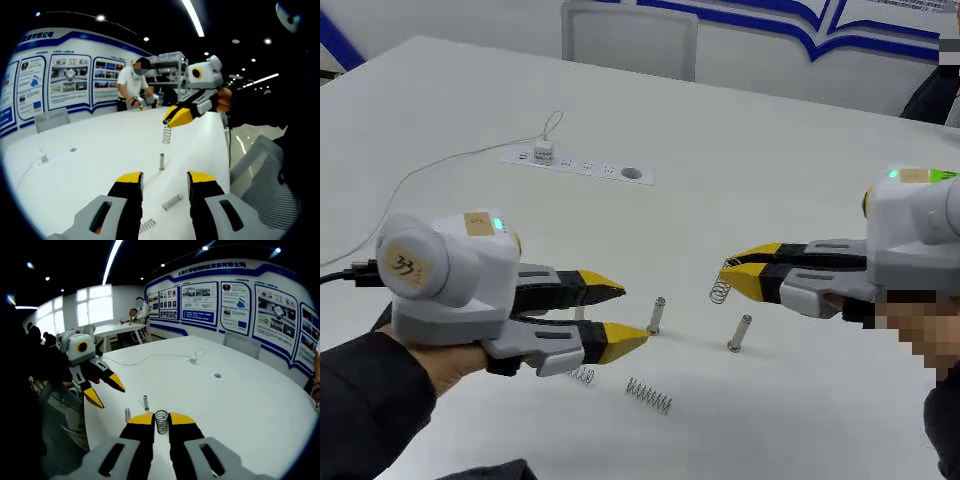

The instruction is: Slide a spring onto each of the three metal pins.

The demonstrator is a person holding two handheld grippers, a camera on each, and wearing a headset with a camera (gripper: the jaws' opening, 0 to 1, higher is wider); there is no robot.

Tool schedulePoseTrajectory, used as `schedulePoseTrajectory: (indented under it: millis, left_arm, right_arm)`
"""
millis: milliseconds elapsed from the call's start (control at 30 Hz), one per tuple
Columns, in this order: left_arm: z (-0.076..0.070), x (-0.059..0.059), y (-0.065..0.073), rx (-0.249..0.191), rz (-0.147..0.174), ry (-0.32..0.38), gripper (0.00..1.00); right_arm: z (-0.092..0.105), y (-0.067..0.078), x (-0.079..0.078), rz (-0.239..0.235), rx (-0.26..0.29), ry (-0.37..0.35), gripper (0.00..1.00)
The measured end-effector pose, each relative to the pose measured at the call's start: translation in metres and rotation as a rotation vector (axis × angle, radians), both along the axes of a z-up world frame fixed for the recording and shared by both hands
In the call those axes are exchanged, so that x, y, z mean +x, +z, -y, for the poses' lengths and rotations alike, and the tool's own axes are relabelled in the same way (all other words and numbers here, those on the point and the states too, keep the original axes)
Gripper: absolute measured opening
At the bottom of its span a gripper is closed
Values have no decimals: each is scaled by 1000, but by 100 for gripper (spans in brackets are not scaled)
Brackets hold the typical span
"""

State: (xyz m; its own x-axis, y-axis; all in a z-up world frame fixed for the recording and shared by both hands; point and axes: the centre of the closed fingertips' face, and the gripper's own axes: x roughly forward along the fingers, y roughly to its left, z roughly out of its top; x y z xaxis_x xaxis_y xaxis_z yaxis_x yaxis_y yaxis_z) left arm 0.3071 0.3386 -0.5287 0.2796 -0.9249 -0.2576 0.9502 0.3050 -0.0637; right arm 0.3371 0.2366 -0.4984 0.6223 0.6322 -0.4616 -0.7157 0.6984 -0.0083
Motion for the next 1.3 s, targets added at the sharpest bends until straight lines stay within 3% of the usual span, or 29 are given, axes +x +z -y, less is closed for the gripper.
schedulePoseTrajectory:
  millis: [67,233,467,700,933,1300]
  left_arm:
    - [-9,2,0,2,-16,22,39]
    - [-30,1,5,0,-15,65,42]
    - [-52,-5,-2,28,19,108,44]
    - [-51,-3,-10,11,-9,126,47]
    - [-48,-3,-14,-9,-35,131,48]
    - [-43,-6,-19,-6,-54,123,49]
  right_arm:
    - [9,0,5,8,-10,-34,12]
    - [28,-9,14,16,-48,-101,12]
    - [42,-37,22,-14,-55,-161,12]
    - [46,-57,25,-45,-75,-172,12]
    - [51,-66,29,-62,-71,-192,12]
    - [53,-82,29,-94,-55,-203,12]
